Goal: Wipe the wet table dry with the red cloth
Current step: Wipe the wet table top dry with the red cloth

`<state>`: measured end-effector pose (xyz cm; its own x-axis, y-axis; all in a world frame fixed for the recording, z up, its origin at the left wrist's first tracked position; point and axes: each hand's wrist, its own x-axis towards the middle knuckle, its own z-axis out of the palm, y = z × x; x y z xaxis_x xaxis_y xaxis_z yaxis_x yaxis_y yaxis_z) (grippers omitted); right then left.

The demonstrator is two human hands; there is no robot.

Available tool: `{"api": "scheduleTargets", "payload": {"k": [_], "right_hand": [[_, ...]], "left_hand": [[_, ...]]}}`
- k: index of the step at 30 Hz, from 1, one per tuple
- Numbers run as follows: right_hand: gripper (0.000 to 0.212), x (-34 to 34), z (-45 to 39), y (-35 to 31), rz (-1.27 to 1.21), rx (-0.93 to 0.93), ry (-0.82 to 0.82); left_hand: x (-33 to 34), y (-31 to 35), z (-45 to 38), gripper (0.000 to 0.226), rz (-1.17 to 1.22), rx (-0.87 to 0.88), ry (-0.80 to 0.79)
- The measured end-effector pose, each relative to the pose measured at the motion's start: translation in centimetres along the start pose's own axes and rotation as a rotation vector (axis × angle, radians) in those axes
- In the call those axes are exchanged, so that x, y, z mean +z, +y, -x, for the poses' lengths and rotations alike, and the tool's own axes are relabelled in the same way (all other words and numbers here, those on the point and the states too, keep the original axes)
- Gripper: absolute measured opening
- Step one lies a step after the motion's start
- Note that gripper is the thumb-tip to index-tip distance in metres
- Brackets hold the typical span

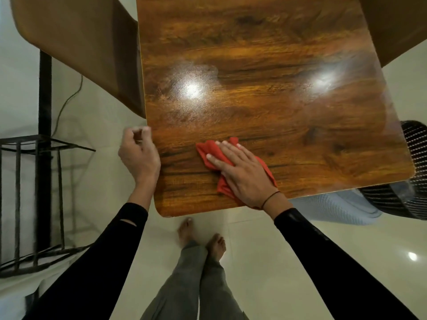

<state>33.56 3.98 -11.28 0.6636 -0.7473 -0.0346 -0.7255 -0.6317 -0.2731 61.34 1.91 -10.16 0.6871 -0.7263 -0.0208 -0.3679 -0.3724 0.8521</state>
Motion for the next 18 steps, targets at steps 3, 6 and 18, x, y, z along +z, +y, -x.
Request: {"api": "scheduleTargets", "payload": {"k": [3, 6, 18], "right_hand": [[0.054, -0.4, -1.6, 1.2, -0.010, 0.213, 0.095], [0.056, -0.9, -4.0, 1.4, -0.028, 0.469, 0.175], [0.060, 0.7, -2.9, -6.3, -0.067, 0.367, 0.084]], "left_hand": [[1.2, 1.7, 0.0, 0.020, 0.028, 0.207, -0.170], [2.6, 2.7, 0.0, 0.020, 0.084, 0.243, -0.301], [5.6, 4.8, -0.4, 0.013, 0.195, 0.265, -0.416]]}}
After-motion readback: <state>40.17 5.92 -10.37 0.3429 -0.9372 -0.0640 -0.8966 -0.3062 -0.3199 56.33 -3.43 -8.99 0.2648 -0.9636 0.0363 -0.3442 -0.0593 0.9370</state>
